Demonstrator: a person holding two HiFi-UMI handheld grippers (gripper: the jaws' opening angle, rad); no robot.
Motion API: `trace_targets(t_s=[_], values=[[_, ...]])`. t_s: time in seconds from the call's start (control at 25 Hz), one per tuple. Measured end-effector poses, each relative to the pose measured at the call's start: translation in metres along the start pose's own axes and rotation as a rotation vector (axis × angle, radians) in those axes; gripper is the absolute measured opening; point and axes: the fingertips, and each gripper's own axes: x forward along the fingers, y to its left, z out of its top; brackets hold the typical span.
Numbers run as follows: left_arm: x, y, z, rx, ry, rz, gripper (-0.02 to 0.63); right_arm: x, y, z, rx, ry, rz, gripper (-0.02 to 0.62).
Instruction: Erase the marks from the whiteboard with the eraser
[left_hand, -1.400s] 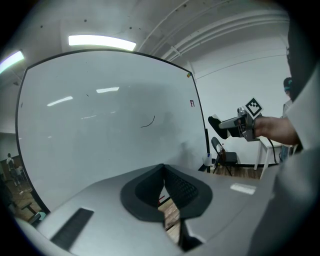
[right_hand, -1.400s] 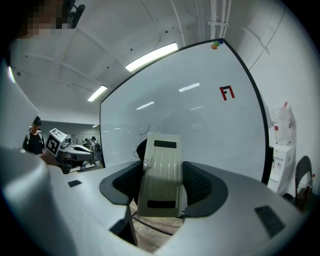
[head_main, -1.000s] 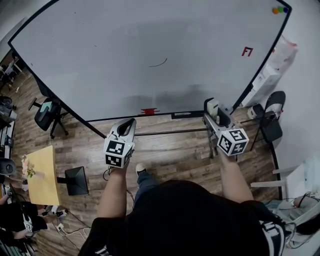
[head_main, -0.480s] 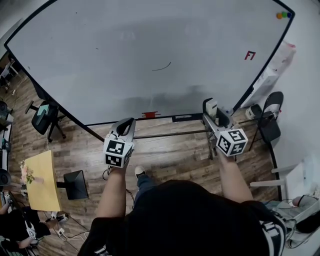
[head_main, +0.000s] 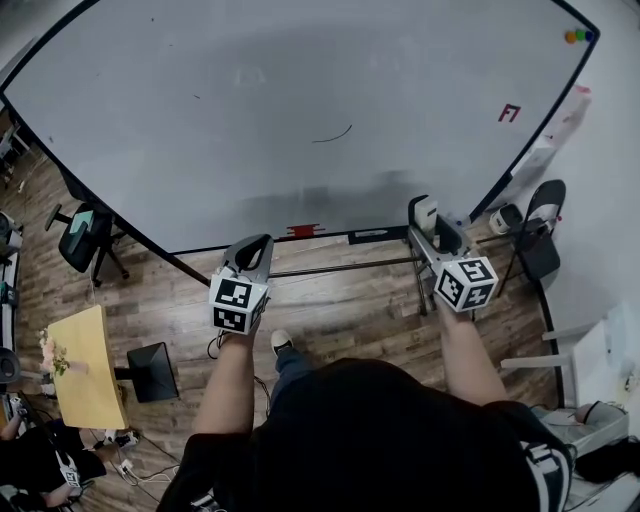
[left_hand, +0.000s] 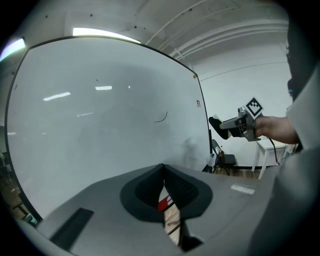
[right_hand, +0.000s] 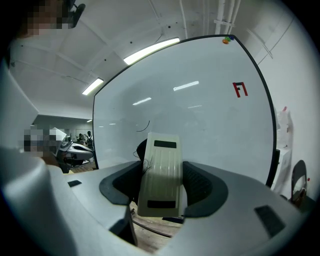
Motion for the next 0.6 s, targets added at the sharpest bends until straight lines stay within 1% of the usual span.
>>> trace_targets(t_s=[0.6], values=[[0.008,0.027,-0.01,-0.012,-0.002,-0.026,0.011,0.021,0.012,-0.002,-0.002,0.015,-0.034,0.25]])
